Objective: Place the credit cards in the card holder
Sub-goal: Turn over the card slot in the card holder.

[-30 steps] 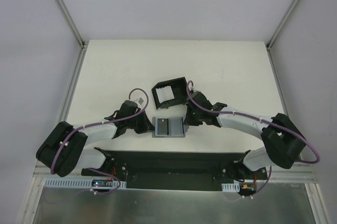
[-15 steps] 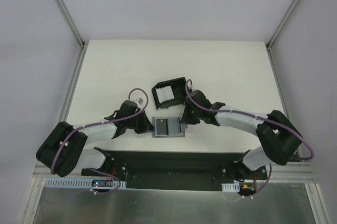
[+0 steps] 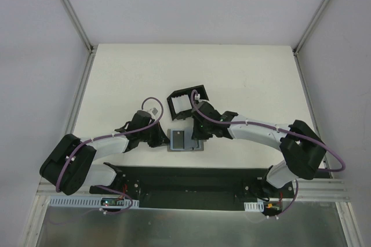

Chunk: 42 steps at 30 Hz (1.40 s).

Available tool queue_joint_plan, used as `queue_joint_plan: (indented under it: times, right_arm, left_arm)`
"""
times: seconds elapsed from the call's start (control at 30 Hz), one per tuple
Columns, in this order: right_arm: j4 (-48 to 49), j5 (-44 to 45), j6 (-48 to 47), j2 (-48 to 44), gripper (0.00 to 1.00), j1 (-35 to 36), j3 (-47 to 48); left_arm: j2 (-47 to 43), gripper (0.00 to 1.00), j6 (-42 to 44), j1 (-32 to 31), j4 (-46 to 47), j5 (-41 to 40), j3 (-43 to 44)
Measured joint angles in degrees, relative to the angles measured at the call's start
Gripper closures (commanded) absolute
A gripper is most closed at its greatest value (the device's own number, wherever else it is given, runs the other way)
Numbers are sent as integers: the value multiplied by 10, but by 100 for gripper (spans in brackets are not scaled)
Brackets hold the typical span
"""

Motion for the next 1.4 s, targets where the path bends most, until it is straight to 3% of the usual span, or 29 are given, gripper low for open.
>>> queue_joint_plan:
  times: [0.3,0.57,0.73,0.93,1.13,1.4]
  right_arm:
    - [-4,-2,-4,26,99,34,55]
    - [52,-72,-2,107,99,34,87]
    - [86,-102,2,111,99,34,84]
    - [124,-107,8,62,100,25,22]
    - [186,-109,26,-21,100,-29,-84]
    - [278,-124,50,-17,99,-59,-138]
  left_arm:
    - [1,100,0,0,0,0,0]
    - [1,100,0,0,0,0,1]
    - [1,100,0,0,0,0,0]
    - [1,100,0,0,1,0,0]
    - [1,100,0,0,2,0,-1]
    - [9,100,0,0,9,6,0]
